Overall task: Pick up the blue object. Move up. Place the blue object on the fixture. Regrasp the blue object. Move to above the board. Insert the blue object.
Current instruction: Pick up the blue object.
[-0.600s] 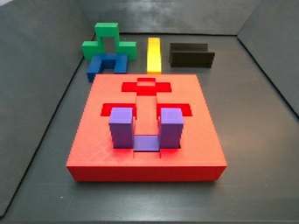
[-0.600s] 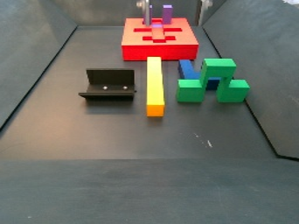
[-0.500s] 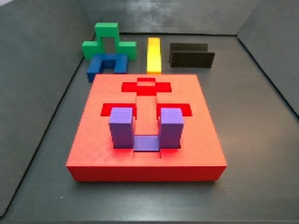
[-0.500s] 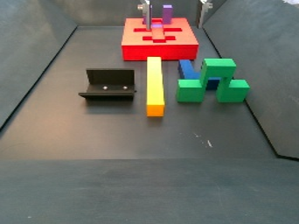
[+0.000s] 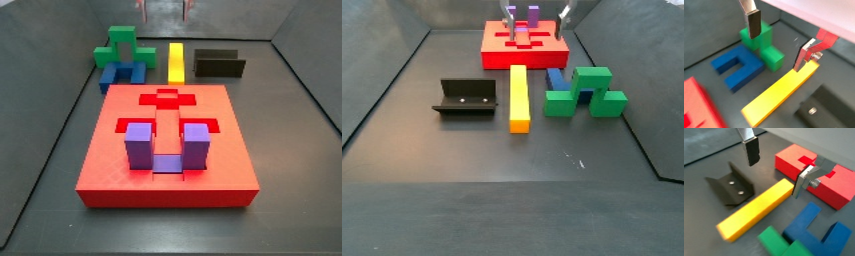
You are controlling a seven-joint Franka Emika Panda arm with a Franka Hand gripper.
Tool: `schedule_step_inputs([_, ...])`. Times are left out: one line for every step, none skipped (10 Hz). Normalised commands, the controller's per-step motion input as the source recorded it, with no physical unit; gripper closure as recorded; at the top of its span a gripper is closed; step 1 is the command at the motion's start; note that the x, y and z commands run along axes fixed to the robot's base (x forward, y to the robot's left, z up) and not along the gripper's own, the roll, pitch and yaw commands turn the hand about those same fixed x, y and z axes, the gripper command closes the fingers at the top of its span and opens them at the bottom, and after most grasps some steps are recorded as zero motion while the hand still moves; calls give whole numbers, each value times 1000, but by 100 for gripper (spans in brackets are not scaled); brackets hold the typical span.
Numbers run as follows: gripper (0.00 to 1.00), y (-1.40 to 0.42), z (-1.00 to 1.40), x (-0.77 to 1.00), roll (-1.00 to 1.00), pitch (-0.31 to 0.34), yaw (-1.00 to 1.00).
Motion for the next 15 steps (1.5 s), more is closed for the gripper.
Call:
schedule_step_inputs([0,-1000,-634,-246,113,-130,149])
schedule_step_inputs([0,-937,-620,-337,109,-154,100])
schedule_step_inputs([0,-654,-480,-423,20,-206,0])
schedule_step_inputs([0,-529,-463,-409,6,-203,0])
schedule_step_inputs([0,-383,-454,-389,4,-203,-54])
schedule_step_inputs([0,0,-117,20,30,0,-3])
schedule_step_inputs([0,0,-46,0,51,17,0])
schedule_step_inputs([0,0,-320,0,193,0,154])
schedule_step_inputs([0,0,-469,0,220,-7,169])
schedule_step_inputs([0,-60,-431,0,203,0,126])
schedule_step_inputs([0,-57,-431,0,186,0,46])
schedule_step_inputs([0,0,-354,0,174,0,0])
schedule_step_inputs([0,0,-280,0,117,0,-129])
schedule_step_inputs([0,26,-269,0,131,0,-257])
schedule_step_inputs([0,17,-149,-49,61,-50,-306])
